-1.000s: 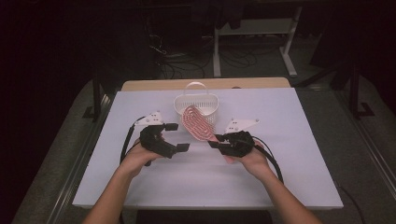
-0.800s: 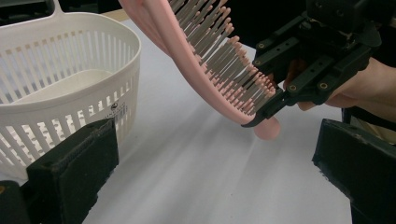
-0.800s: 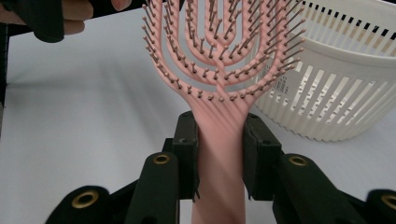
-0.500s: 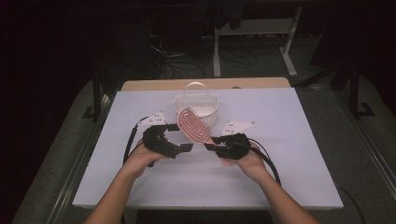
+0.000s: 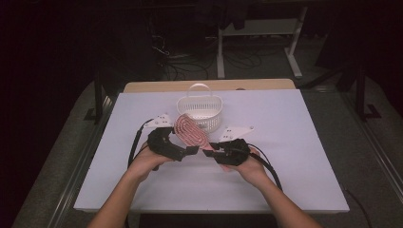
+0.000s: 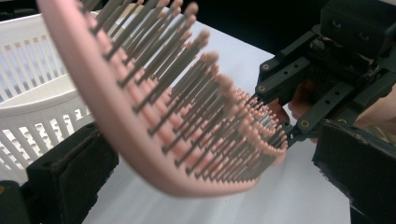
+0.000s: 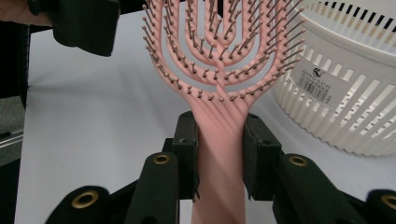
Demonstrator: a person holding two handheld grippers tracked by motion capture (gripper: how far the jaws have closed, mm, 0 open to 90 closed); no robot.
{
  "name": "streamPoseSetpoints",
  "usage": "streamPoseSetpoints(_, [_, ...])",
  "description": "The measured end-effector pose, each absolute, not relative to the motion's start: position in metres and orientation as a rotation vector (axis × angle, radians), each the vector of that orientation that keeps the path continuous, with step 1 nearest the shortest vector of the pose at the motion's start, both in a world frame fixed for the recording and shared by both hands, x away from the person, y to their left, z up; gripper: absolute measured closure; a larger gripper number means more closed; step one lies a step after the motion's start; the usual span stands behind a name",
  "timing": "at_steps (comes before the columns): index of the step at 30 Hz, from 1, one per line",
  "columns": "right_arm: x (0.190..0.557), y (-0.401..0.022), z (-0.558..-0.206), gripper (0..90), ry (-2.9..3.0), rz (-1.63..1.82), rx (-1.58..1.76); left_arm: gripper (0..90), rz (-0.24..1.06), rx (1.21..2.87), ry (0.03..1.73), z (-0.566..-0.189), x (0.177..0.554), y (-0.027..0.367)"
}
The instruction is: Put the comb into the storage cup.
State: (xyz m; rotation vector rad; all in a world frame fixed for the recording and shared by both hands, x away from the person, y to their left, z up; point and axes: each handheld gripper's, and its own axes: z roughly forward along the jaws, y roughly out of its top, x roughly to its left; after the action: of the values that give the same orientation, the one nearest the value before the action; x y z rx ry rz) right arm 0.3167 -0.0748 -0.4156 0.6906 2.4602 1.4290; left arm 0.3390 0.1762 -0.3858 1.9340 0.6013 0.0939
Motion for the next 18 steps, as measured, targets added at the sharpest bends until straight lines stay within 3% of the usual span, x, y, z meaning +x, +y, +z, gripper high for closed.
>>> streamPoseSetpoints(8, [0.3153,-0.0719,-0.4165,68.6,2.458,1.413,0.681,0.4,0.114,1.938,0.638,-0.3843,0.3391,0.1771])
streamPoseSetpoints(18, [0.3148,-0.0709,-0.4175,68.6,2.450,1.394,0.678,14.3,0.114,1.907,0.670,-0.3815,0.3399,0.1823])
